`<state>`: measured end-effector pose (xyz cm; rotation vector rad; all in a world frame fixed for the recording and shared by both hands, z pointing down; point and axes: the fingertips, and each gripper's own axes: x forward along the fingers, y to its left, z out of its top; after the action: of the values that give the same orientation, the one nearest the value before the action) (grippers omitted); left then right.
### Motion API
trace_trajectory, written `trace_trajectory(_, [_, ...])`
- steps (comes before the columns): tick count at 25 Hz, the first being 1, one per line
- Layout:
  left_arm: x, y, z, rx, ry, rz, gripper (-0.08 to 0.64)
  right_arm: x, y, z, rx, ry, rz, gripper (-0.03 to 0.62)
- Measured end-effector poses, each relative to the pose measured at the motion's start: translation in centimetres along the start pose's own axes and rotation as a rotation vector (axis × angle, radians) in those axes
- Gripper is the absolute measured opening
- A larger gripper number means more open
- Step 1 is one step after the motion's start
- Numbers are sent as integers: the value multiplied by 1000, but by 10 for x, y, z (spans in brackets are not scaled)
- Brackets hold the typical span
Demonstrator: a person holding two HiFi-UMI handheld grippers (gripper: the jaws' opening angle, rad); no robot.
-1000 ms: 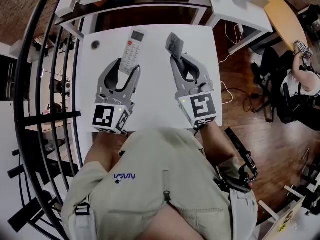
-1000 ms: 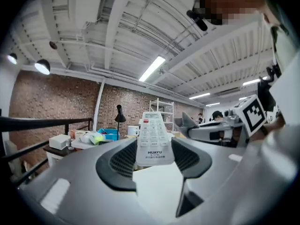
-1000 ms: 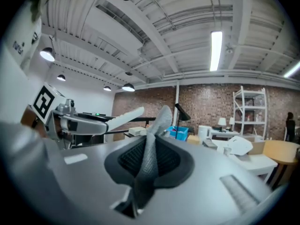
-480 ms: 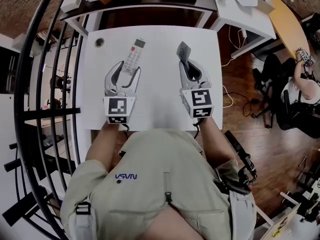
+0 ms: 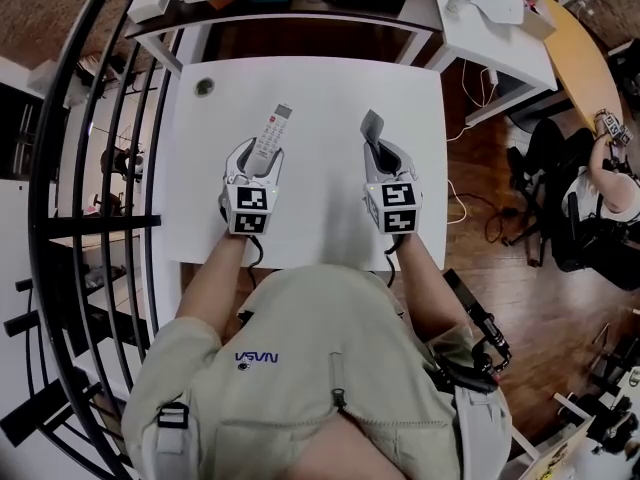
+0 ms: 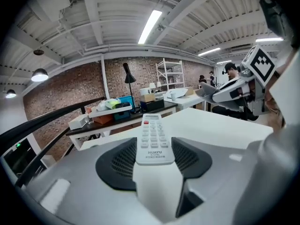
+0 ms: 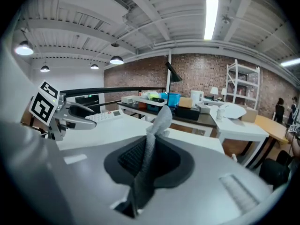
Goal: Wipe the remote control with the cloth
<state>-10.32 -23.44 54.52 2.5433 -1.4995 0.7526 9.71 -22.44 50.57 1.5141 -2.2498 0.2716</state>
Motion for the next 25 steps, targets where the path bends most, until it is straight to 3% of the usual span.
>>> trace_trajectory(14, [43,-6,-87,-83,235,-19,241,55,-3,-87,39,253,20,35])
trace_trajectory(25, [53,-10,-114,-90,288,-34,242,74,0,-126,47,370,34,41])
